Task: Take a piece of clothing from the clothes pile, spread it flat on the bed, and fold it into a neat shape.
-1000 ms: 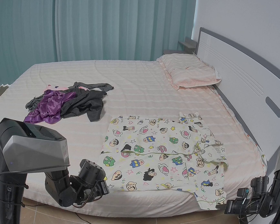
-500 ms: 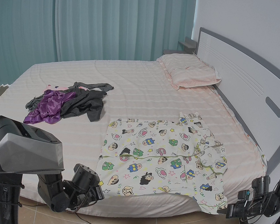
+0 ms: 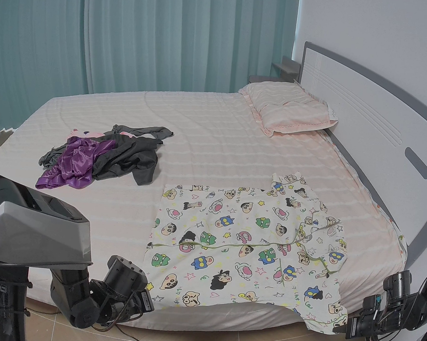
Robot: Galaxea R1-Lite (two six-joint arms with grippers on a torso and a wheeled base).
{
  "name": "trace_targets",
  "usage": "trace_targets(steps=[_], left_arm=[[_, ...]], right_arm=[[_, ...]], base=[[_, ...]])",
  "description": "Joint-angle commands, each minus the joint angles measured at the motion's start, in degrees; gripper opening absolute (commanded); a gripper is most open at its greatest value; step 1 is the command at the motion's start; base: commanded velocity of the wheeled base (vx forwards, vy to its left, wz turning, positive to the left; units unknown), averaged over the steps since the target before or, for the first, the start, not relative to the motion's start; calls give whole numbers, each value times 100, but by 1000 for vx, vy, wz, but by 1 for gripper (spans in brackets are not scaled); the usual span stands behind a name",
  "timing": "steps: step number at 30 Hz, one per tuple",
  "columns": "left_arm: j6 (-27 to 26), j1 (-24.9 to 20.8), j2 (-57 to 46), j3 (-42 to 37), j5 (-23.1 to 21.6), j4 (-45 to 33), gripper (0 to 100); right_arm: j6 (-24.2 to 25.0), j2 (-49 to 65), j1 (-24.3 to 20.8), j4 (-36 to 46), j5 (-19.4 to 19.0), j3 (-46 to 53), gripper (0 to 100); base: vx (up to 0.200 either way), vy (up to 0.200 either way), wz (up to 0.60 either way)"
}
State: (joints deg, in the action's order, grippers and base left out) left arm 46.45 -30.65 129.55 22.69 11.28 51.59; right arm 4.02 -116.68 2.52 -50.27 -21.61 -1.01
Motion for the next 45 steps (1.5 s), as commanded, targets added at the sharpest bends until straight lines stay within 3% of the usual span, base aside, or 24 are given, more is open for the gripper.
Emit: trace_targets(steps=[1,6,11,19,24,29,30,31,33,36,45], left_arm=[[22,-38,-114,-115,6,0,0],[22,-55,-228,-335,6,-9,0],[31,-55,-448,-370,6,-35,0],[58,-47,-756,-238,-20,-70,0],[268,-3,-835,254,-29,-448,0],[1103,191,-1072,1713,-337,-2716,0],[1103,191,-1072,1713,-337,-2716,0],[1341,235,-1195,2108,-688,-3463,0],[1499,323,-1230,2451,-1057,-4060,0],[1552,516,-1186,2838,-1216,-4553,0],[1596,727,-1195,3101,-1259,-4702,0]], right_arm=[[-77,207,-6,193,17,101,0],[-332,374,-50,589,26,101,0],[-341,593,-112,422,17,101,0],[116,1314,-121,-114,-62,-39,0],[415,1437,-121,-149,-176,-505,0],[512,1121,-94,-167,-185,-910,0],[512,1121,-94,-167,-185,-910,0],[582,1033,-85,-167,-185,-1068,0],[652,936,-77,-167,-176,-1226,0],[688,831,-68,-167,-141,-1384,0],[846,760,-24,-167,-133,-1824,0]], base=[[0,0,0],[0,0,0],[0,0,0],[0,0,0],[0,0,0],[0,0,0],[0,0,0],[0,0,0],[0,0,0],[0,0,0],[0,0,0]])
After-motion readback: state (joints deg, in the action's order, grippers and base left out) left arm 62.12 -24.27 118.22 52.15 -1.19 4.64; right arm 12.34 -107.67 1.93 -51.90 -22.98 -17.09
